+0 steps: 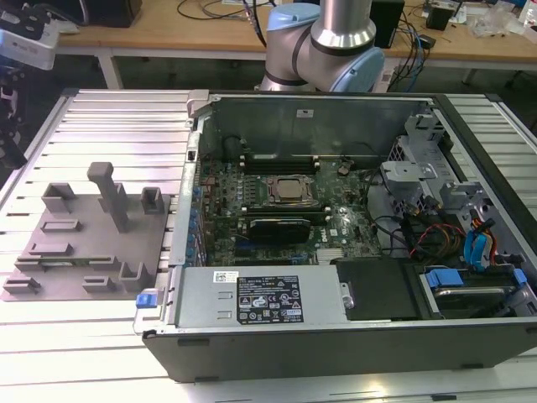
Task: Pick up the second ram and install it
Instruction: 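Pick up the second ram and move it above second insertion slot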
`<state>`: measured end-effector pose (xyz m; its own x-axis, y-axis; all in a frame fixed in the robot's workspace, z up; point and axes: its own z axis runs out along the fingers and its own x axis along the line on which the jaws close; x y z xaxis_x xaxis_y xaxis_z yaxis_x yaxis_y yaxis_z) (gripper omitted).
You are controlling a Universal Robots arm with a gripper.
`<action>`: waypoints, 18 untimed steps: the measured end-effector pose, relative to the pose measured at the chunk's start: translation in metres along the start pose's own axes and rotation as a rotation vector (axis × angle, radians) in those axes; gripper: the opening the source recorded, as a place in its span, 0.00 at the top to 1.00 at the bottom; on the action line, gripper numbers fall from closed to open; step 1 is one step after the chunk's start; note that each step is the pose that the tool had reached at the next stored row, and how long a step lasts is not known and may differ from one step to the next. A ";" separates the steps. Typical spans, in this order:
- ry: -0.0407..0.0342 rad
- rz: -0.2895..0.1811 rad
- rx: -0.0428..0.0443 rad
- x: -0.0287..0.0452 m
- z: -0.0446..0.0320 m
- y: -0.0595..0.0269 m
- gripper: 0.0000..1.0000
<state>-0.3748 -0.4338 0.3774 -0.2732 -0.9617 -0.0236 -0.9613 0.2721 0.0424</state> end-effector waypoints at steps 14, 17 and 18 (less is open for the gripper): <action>0.0064 -0.109 -0.0021 0.0005 0.0002 0.0000 0.72; 0.0071 -0.113 -0.0021 0.0014 0.0028 -0.0004 0.72; 0.0073 -0.117 -0.0022 0.0014 0.0031 -0.0005 0.72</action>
<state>-0.3748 -0.4352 0.3742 -0.1590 -0.9870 -0.0213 -0.9865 0.1580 0.0419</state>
